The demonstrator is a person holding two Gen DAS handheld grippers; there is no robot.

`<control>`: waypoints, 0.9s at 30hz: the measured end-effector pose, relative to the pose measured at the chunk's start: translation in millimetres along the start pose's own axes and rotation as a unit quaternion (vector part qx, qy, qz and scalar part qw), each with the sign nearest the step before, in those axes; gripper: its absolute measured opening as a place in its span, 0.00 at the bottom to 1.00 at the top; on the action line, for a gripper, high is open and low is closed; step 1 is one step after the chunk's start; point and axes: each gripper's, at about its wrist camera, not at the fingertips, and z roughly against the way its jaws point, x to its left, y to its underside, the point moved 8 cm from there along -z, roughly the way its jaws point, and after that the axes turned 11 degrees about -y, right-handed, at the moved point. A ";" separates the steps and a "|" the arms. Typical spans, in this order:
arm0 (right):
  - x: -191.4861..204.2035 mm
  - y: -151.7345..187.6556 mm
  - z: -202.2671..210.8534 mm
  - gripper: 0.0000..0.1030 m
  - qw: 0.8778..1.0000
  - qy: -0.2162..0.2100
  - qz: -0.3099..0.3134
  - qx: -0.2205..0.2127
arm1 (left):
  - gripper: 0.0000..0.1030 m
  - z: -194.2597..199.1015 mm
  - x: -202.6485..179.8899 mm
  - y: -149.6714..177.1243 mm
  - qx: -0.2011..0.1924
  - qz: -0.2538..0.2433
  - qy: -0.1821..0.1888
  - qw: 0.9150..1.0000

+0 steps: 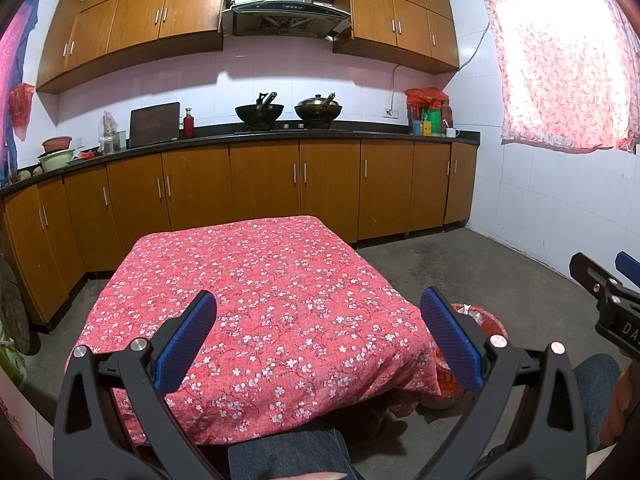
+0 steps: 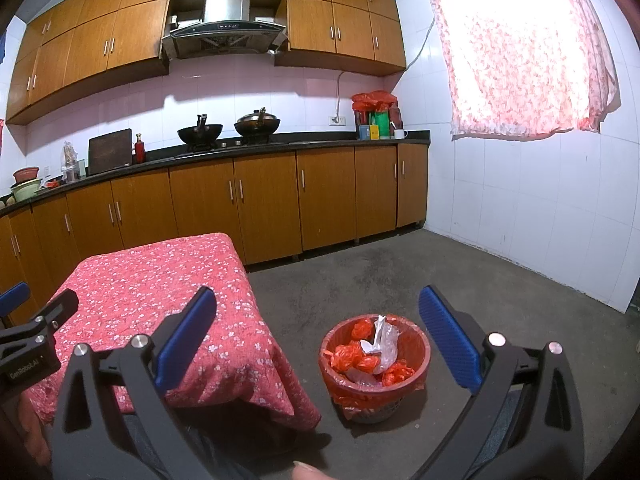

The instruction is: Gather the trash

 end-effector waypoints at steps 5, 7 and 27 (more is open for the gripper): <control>0.0 0.3 0.0 0.96 1.000 0.000 0.000 0.000 | 0.98 0.2 0.0 0.3 0.001 0.000 0.000 1.000; 0.3 0.7 0.2 0.96 1.000 0.000 0.000 0.000 | 0.98 0.0 -0.4 1.4 0.001 0.000 0.001 1.000; 4.4 4.1 0.5 0.96 1.000 0.000 -0.002 0.002 | 0.98 -0.9 -0.2 4.4 0.002 0.000 0.003 1.000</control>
